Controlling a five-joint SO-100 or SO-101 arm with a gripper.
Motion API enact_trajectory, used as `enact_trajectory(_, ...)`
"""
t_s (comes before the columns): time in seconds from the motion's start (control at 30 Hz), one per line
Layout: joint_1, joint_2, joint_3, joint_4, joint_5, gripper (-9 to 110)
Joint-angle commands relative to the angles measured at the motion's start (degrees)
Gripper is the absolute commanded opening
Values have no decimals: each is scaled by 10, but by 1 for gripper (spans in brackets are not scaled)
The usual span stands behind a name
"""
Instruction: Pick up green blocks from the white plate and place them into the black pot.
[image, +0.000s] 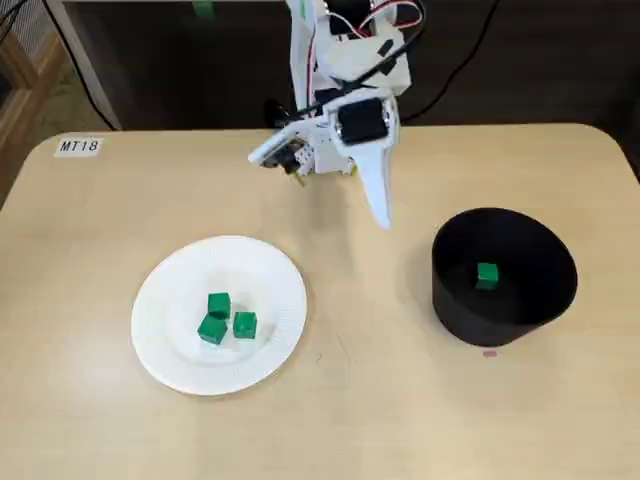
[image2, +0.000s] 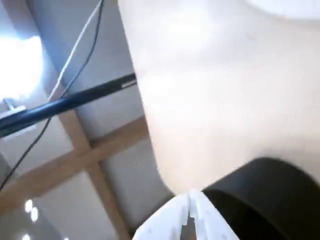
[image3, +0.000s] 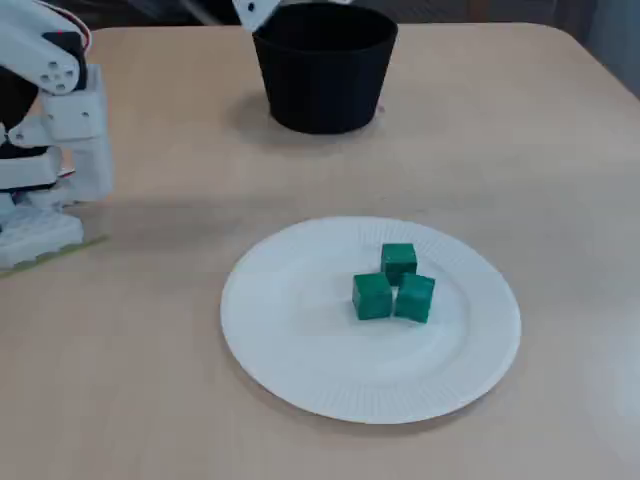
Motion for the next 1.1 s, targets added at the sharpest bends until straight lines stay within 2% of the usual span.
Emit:
enact_trajectory(0.0, 68, -31, -15, 39, -81, -2)
enact_trajectory(0.13, 112, -151, -59, 92, -160, -2)
enact_trajectory(0.37, 142, -297, -80, 134, -229, -2)
enact_trajectory(0.67, 185, -305, -83, 45, -279, -2)
enact_trajectory(0.93, 206, -356, -84, -59, -272, -2)
enact_trajectory(1.07, 201, -403, -104, -83, -270, 15)
